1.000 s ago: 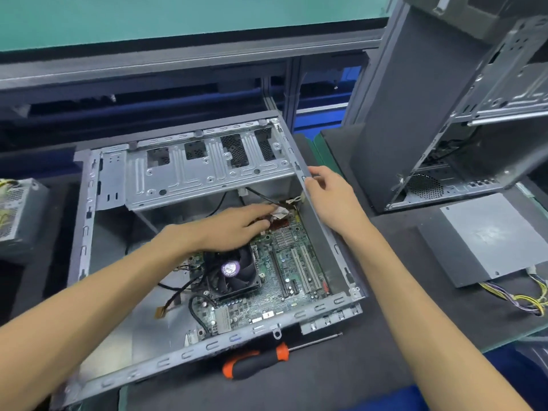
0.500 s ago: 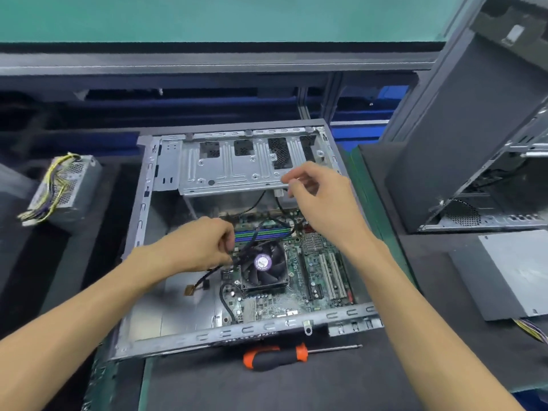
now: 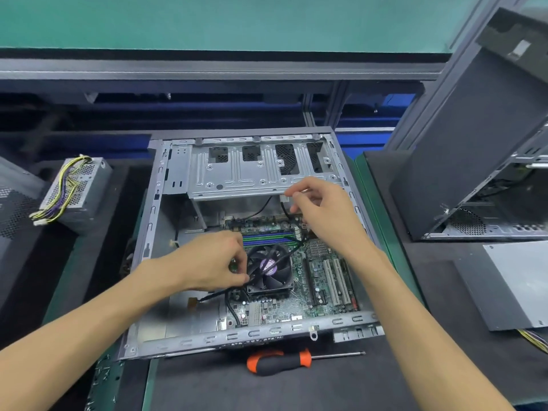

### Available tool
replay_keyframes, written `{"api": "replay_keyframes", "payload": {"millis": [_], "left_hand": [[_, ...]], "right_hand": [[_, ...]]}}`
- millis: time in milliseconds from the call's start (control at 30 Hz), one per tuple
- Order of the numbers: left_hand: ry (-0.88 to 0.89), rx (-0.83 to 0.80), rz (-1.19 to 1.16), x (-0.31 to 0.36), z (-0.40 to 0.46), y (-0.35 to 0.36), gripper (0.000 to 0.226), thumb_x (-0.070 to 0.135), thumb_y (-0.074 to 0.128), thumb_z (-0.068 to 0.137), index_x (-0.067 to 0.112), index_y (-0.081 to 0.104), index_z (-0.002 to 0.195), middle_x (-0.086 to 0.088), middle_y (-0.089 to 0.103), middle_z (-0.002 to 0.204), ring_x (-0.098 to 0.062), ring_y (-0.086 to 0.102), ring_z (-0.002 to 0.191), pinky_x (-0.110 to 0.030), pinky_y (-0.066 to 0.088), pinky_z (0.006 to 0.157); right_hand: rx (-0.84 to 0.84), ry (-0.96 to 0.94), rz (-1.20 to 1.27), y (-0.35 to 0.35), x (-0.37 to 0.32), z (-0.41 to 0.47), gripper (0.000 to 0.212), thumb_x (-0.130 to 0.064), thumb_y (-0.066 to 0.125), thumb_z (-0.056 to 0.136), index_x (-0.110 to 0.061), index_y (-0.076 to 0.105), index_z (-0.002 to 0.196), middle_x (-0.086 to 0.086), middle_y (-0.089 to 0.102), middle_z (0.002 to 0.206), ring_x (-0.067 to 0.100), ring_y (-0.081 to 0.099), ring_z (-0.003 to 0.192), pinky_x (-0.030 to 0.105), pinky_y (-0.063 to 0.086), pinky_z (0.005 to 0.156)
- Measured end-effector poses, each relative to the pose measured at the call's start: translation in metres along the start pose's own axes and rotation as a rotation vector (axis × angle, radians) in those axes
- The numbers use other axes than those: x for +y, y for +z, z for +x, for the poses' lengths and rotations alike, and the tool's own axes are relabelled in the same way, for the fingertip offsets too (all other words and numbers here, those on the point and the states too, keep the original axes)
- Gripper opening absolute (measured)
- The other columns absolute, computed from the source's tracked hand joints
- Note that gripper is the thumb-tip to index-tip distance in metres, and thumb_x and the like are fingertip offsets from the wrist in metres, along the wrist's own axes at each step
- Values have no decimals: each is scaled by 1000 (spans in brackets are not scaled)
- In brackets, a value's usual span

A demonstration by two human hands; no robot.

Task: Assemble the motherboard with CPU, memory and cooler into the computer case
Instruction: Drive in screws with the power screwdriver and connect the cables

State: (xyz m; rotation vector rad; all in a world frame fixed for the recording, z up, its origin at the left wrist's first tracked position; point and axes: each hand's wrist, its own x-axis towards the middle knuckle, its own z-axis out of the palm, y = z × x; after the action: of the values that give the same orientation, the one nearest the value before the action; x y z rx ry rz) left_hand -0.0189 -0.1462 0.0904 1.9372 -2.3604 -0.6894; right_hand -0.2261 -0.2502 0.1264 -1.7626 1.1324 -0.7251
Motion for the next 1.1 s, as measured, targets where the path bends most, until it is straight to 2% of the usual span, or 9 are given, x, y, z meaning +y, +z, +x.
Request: {"api": "replay_keyframes", "payload": {"millis": [233, 333, 433, 500, 600, 733, 867, 967, 1100], "left_hand": [[-20, -210, -196, 4, -12, -10, 24, 52, 67, 73, 29, 64, 68, 14, 52, 100, -3, 49, 101, -33, 44, 95], [-91, -130, -348, 10, -13, -25, 32, 51, 55, 68, 20, 61, 72, 0, 70, 81, -20, 66, 78, -40, 55, 75], [-145, -81, -682, 8, -8, -41, 15, 29, 53, 97, 19, 54, 87, -8, 70, 66, -25, 65, 52, -34, 52, 51], [-156, 21, -700, 6, -4, -49, 11, 35, 55, 99, 30, 58, 89, -2, 61, 59, -17, 52, 45, -25, 42, 43], [-212, 191, -762, 7, 6, -51, 12, 37, 60, 96, 29, 68, 92, 7, 51, 56, -10, 39, 48, -15, 31, 46], [-345, 189, -1398, 13, 13, -61, 18, 5, 48, 96, 6, 61, 108, 2, 46, 60, -10, 25, 49, -20, 20, 40], [-341, 153, -1965, 17, 14, -70, 27, -8, 36, 84, 10, 43, 104, -7, 52, 70, -14, 28, 56, -22, 30, 44], [-280, 124, -2133, 29, 14, -72, 29, -12, 38, 78, 12, 42, 96, -8, 52, 77, -15, 34, 59, -23, 34, 53], [-226, 126, -2322, 52, 19, -76, 26, -13, 37, 83, 9, 49, 90, -8, 55, 79, -15, 43, 65, -23, 38, 67]], "right_hand": [[-124, 58, -145, -4, 4, 3, 16, -23, 58, 99, -31, 71, 103, -9, 73, 82, -1, 61, 63, 21, 51, 59], [-361, 19, -386, -1, 7, 0, 20, -34, 60, 98, -35, 69, 116, -13, 62, 100, -9, 57, 67, 8, 40, 65], [-415, 5, -443, 2, 9, -3, 19, -40, 64, 96, -37, 68, 115, -12, 49, 103, -6, 52, 74, 24, 43, 82], [-369, 2, -421, 3, 9, -3, 10, -35, 67, 95, -38, 66, 104, -14, 43, 101, -4, 52, 71, 29, 48, 85], [-232, -28, -433, 3, 9, -2, 11, -34, 67, 95, -41, 60, 90, -11, 46, 98, 3, 54, 71, 28, 44, 77], [-179, -59, -441, -1, 7, -2, 21, -30, 66, 95, -36, 63, 114, -13, 50, 96, -4, 50, 73, 25, 41, 73], [-37, -42, -332, -4, 1, -7, 14, -38, 63, 97, -28, 58, 106, -7, 59, 104, 2, 52, 77, 30, 47, 74], [-1, -9, -285, -6, -8, -12, 19, -39, 60, 98, -26, 70, 89, -7, 63, 87, 5, 51, 71, 28, 43, 71], [-88, 113, 79, -8, -30, -32, 24, -33, 60, 100, -23, 75, 86, -7, 68, 66, 12, 58, 48, 24, 45, 44]]}}
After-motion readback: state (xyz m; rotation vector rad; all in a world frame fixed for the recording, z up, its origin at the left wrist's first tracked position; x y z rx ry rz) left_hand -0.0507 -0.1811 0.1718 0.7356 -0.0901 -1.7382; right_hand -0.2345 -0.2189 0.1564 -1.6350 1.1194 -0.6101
